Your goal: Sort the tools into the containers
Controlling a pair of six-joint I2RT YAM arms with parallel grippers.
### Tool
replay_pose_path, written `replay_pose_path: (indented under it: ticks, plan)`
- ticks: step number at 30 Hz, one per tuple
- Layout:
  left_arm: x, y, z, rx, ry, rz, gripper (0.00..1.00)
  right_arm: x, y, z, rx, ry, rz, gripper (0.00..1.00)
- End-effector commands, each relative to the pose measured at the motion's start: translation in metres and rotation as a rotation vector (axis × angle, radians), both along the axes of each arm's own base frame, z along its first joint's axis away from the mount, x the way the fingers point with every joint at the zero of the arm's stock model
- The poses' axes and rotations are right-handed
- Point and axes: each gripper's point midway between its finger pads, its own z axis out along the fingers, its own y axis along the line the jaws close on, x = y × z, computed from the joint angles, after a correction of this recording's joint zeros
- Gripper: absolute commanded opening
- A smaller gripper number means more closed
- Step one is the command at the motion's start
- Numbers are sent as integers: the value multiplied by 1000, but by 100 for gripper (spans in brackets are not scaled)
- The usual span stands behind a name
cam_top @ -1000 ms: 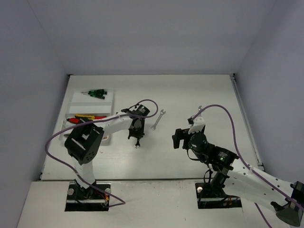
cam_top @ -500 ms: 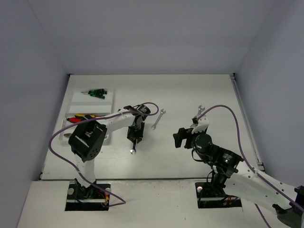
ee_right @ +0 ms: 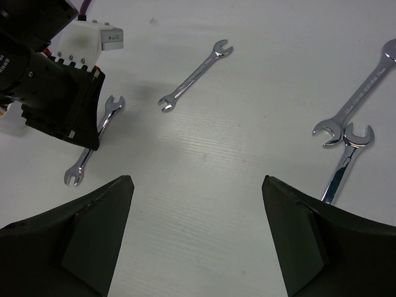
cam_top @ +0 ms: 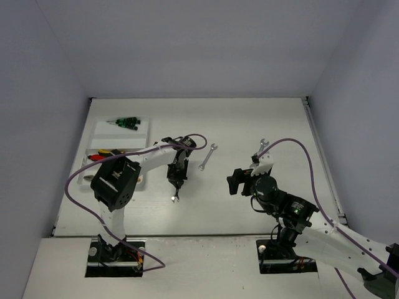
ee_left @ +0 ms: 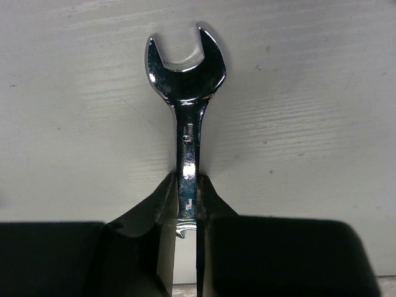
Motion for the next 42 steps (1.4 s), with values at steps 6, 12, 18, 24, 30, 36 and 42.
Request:
replay_pose_path:
  ticks: [6, 12, 18, 24, 30, 36, 42]
  plan:
    - [25, 6, 35, -11, -145, 82, 0, 5, 1, 13, 48, -33, -23, 82]
    - [51, 8, 83, -108, -259, 174, 0, 6, 3, 12, 45, -26, -19, 83]
    - [83, 38, 112, -181, -320, 326, 0, 6, 4, 17, 52, -32, -15, 82]
    - [130, 97, 139, -314, -405, 610, 0, 5, 4, 15, 53, -30, -14, 82]
    - [187, 175, 152, -529, -529, 983, 0, 5, 3, 14, 48, -29, -16, 82]
    - [221, 231, 140, -617, -570, 1209, 0, 6, 3, 9, 35, -23, -21, 83]
    - [228, 261, 116, -572, -544, 1353, 0, 8, 1, 3, 9, -14, -33, 83]
